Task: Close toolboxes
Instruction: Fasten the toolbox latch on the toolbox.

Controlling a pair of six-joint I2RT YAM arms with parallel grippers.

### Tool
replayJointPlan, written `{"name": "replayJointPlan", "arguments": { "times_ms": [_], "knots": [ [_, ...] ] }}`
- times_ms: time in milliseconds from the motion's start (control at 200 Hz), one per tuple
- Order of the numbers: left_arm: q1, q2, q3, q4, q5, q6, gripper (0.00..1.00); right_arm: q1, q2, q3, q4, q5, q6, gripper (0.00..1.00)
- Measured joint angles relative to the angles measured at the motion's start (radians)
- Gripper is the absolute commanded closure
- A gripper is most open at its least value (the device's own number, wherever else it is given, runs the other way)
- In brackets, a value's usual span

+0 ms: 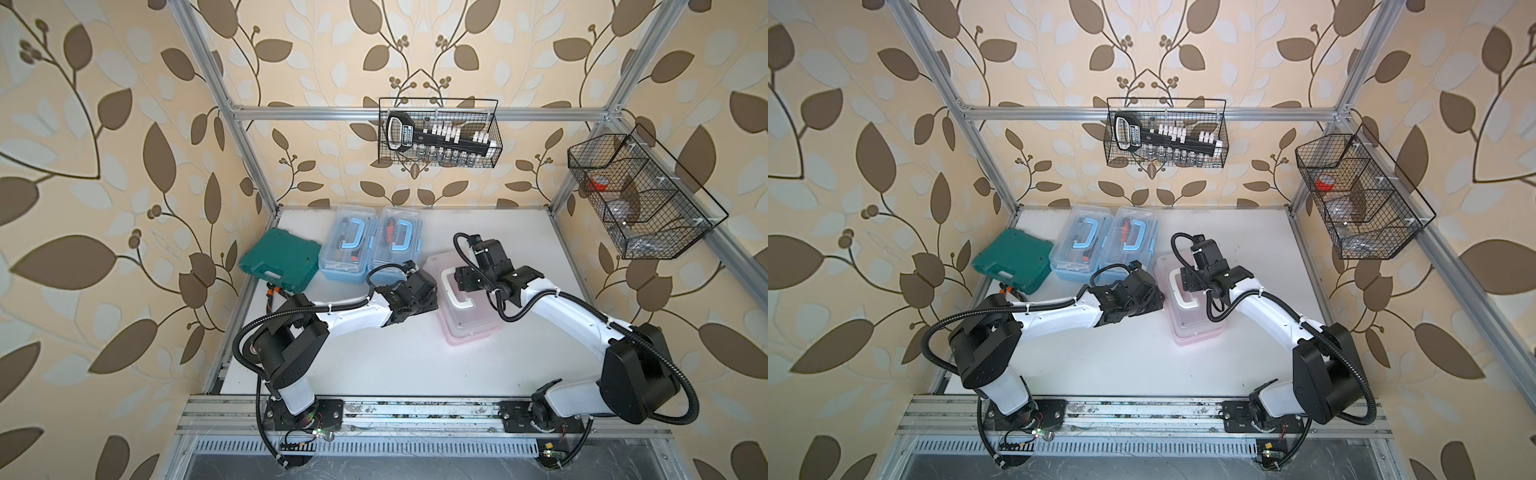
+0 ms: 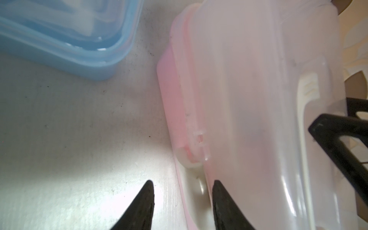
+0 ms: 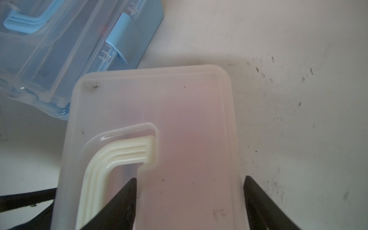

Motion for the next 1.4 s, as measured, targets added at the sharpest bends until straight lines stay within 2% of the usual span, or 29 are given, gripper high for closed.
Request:
{"name": "replayJointPlan", "arguments": {
  "times_ms": [260, 395, 945, 1400],
  "knots": [
    [0.000, 0.000, 0.000, 0.016, 0.000, 0.002, 0.69, 0.000, 0.000, 0.000, 0.001, -0.006, -0.004, 0.25],
    [-0.001, 0.000, 0.000, 0.023, 0.000, 0.002, 0.72, 0.000, 0.000, 0.000, 0.001, -0.007, -0.006, 0.25],
    [0.000, -0.042, -0.049, -0.006, -0.028, 0.001, 0.78, 0.007, 0.000, 0.000, 0.002, -0.016, -0.010, 0.25],
    [0.000, -0.042, -0.059, -0.025, -0.046, 0.010, 0.73, 0.007, 0.000, 0.000, 0.002, -0.016, -0.010, 0.24]
  ]
}}
